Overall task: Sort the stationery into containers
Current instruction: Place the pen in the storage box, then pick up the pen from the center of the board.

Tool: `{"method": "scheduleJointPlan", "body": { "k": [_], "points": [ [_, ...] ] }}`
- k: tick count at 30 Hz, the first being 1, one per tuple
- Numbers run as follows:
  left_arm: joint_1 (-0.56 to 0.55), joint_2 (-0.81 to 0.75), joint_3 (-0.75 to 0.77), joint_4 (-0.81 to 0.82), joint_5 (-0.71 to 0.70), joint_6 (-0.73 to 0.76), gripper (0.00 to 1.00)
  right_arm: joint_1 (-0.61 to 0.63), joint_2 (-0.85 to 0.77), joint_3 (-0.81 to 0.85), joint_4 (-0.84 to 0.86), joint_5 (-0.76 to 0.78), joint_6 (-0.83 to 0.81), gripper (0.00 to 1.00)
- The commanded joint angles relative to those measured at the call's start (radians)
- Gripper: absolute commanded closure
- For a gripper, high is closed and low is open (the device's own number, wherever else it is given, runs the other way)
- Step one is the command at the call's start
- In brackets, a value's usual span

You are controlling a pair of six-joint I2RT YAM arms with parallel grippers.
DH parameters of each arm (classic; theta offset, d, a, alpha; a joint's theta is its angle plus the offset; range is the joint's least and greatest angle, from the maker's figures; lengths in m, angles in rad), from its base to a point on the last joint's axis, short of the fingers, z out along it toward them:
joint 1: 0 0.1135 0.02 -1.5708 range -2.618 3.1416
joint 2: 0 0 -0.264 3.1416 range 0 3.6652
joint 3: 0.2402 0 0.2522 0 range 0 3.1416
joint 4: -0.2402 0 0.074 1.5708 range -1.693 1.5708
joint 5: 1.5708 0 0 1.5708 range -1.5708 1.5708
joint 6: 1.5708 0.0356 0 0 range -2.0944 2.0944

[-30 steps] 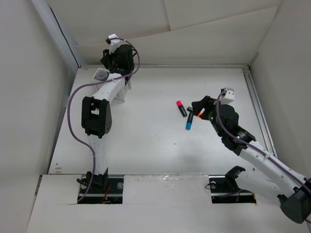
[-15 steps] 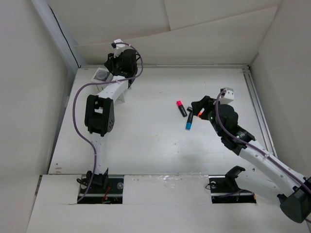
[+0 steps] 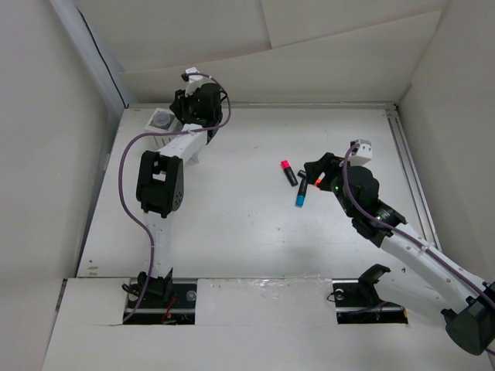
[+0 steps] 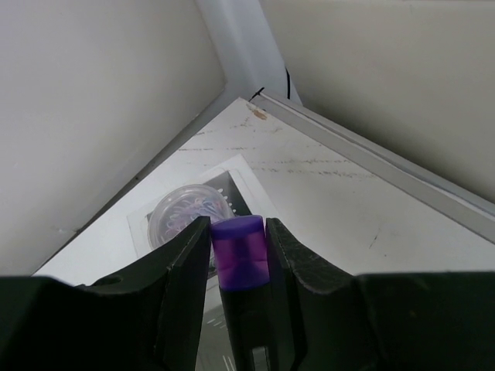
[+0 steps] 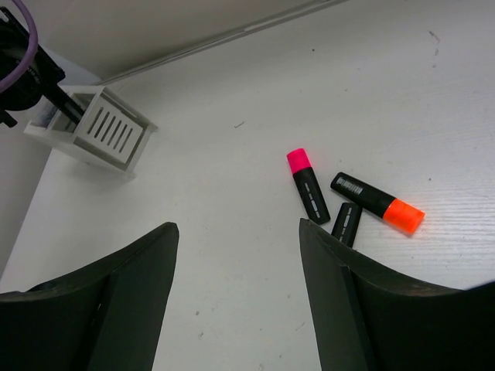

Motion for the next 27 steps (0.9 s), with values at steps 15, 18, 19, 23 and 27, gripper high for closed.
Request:
{"method": "scheduleJointPlan", "body": {
  "k": [15,18,19,23,27],
  "points": [
    [-0.002,-0.233,-0.054,-0.156,0.111,-0.238,0.65,-0.005,-0.009,-0.001,0.044,0.011,-0.005,0.39],
    [-0.011,-0.308,-0.019,-0.254,0.256,-0.331,0.65,-0.005,0.023,-0.001,0.044,0.036,-0.005,0.8],
    [-0.025,-0.322,-0.019,-0.254,0.292,-0.351,0.66,-0.005,0.023,-0.001,0.044,0.036,-0.005,0.81],
    [-0.097,-0.345,-0.006,-0.349,0.468,-0.419,0.66,-0.005,0.006,0.02,0.004,0.114,-0.005,0.95],
    [-0.206,-0.309,0.012,-0.449,0.565,-0.517,0.74,-0.005,-0.058,0.008,-0.006,0.146,0.004,0.84]
  ]
}}
